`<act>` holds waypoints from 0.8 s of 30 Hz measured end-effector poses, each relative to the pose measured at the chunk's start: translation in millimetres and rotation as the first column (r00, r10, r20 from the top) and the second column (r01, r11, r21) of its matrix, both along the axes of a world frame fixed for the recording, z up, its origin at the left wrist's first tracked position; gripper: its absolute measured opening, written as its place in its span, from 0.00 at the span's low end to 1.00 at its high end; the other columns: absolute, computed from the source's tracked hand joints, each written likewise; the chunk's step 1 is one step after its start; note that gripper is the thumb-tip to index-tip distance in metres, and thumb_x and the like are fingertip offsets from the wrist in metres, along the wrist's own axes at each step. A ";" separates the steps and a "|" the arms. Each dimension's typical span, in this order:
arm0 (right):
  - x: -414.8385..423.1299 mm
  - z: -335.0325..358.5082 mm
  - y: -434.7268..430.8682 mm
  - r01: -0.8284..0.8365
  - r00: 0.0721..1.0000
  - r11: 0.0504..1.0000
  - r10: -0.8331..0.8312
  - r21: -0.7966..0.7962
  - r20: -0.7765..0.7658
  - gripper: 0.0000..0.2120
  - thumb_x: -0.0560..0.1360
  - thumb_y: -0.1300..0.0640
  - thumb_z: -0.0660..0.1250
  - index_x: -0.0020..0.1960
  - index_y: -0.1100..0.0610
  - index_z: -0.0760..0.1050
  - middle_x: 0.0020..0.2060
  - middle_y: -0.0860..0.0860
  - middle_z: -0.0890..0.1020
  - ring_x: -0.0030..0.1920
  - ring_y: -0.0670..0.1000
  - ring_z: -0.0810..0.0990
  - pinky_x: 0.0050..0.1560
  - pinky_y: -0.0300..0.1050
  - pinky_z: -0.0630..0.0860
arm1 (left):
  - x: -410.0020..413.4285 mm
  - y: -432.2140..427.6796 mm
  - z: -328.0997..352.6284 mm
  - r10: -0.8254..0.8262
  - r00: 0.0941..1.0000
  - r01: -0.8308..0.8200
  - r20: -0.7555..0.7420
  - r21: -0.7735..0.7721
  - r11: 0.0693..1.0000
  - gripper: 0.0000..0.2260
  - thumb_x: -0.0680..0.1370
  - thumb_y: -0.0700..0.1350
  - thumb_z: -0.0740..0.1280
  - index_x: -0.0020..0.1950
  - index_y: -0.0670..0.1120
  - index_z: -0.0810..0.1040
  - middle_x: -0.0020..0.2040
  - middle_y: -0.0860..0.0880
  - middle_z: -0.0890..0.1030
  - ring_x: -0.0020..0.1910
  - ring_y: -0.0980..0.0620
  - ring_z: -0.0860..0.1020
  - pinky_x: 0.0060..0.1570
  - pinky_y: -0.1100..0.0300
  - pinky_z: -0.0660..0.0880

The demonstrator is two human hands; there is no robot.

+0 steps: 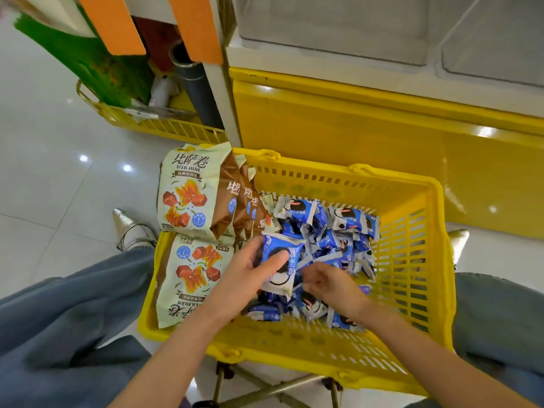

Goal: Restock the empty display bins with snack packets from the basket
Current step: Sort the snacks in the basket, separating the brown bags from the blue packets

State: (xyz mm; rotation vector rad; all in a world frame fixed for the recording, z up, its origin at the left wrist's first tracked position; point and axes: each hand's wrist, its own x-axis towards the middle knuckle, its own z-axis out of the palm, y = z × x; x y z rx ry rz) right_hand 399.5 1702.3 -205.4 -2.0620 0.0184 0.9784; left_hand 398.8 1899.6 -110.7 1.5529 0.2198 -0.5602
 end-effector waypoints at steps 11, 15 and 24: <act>-14.7 -36.3 66.7 -0.336 0.922 0.942 0.328 -0.007 -0.205 0.25 0.75 0.53 0.68 0.69 0.60 0.69 0.65 0.56 0.74 0.64 0.54 0.74 0.61 0.42 0.69 | -9.1 47.7 12.1 0.192 0.980 -0.190 0.054 -0.032 0.981 0.13 0.74 0.42 0.68 0.56 0.54 0.76 0.49 0.56 0.83 0.49 0.57 0.81 0.47 0.63 0.79; -7.2 -23.7 54.0 -0.309 0.940 0.949 0.295 -0.065 -0.174 0.21 0.80 0.49 0.59 0.69 0.58 0.66 0.56 0.58 0.79 0.48 0.52 0.81 0.49 0.43 0.76 | -12.7 42.7 9.4 0.162 0.979 -0.176 0.126 0.105 0.979 0.11 0.75 0.42 0.68 0.53 0.55 0.74 0.46 0.58 0.82 0.47 0.61 0.80 0.46 0.67 0.76; 15.6 12.1 -61.3 -0.177 0.980 0.905 0.197 -0.386 0.011 0.18 0.81 0.50 0.57 0.68 0.54 0.66 0.51 0.52 0.80 0.44 0.50 0.80 0.38 0.37 0.73 | -9.6 -31.1 -58.7 -0.136 0.989 0.146 -0.052 0.307 0.941 0.16 0.78 0.46 0.64 0.65 0.48 0.68 0.58 0.50 0.75 0.54 0.54 0.75 0.50 0.65 0.72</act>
